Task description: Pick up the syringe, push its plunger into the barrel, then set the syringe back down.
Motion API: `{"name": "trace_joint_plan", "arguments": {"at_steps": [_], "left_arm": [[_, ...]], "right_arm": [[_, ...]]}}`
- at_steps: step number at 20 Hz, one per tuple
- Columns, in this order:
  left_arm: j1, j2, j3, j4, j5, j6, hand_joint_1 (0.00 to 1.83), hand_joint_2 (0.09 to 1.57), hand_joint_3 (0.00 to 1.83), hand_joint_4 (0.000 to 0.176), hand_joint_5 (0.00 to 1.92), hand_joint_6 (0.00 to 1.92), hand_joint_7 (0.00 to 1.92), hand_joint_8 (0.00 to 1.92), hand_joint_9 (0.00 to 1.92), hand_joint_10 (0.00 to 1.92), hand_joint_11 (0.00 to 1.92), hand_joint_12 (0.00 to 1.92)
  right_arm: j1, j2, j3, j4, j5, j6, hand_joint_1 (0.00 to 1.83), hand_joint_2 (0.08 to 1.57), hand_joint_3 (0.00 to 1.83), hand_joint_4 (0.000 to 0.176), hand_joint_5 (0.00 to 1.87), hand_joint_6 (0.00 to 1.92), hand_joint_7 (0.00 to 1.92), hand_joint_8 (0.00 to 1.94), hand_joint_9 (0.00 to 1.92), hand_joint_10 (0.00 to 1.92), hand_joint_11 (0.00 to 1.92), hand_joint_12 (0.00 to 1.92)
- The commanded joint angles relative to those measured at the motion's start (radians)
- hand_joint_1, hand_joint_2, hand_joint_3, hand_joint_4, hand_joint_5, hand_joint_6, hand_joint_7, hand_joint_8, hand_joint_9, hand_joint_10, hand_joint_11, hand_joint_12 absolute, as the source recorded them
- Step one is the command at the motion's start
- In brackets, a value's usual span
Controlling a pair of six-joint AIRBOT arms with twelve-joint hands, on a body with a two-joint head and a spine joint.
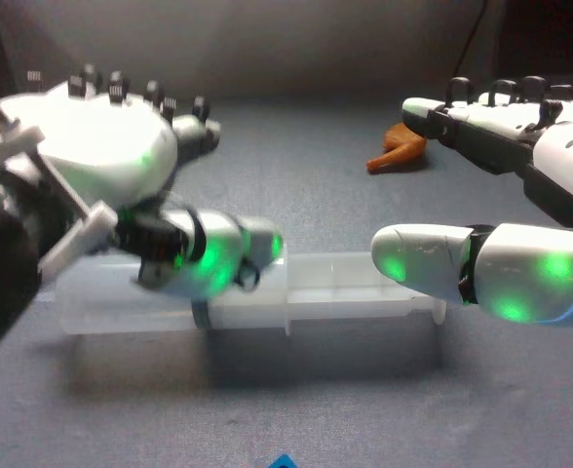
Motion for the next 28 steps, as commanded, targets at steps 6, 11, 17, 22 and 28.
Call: {"name": "trace_joint_plan", "arguments": {"at_steps": [6,11,17,22,28], "left_arm": [[0.085,-0.022,-0.026,0.147,-0.091,-0.052,0.56,0.94,0.0,0.095,0.14,0.0,0.13,0.0,0.09,0.0,0.0,0.56],[0.116,-0.117,-0.003,0.198,-0.285,-0.143,0.78,0.9,0.0,0.095,0.14,0.0,0.1,0.0,0.07,0.0,0.0,0.4],[0.151,-0.258,0.032,0.255,-0.492,-0.239,0.82,0.92,0.0,0.097,0.1,0.0,0.07,0.0,0.05,0.0,0.0,0.39],[0.224,-0.335,0.049,0.268,-0.578,-0.317,0.83,0.92,0.0,0.097,0.08,0.0,0.05,0.0,0.04,0.0,0.0,0.41],[0.282,-0.422,0.131,0.29,-0.59,-0.347,0.83,0.93,0.0,0.097,0.07,0.0,0.06,0.0,0.04,0.0,0.0,0.41]], "right_arm": [[0.009,-0.008,0.0,-0.068,0.035,0.076,0.12,1.0,0.0,0.129,0.12,0.0,0.12,0.0,0.06,0.0,0.0,0.71],[0.008,-0.011,0.0,-0.068,0.035,0.095,0.13,1.0,0.0,0.127,0.11,0.0,0.11,0.0,0.04,0.0,0.0,0.66],[0.007,-0.014,0.0,-0.068,0.035,0.106,0.12,1.0,0.0,0.126,0.11,0.0,0.11,0.0,0.05,0.0,0.0,0.66],[0.005,-0.016,0.0,-0.068,0.036,0.108,0.12,1.0,0.0,0.126,0.09,0.0,0.1,0.0,0.04,0.0,0.0,0.59],[0.005,-0.018,0.0,-0.068,0.041,0.112,0.12,1.0,0.0,0.126,0.09,0.0,0.07,0.0,0.03,0.0,0.0,0.56]]}}
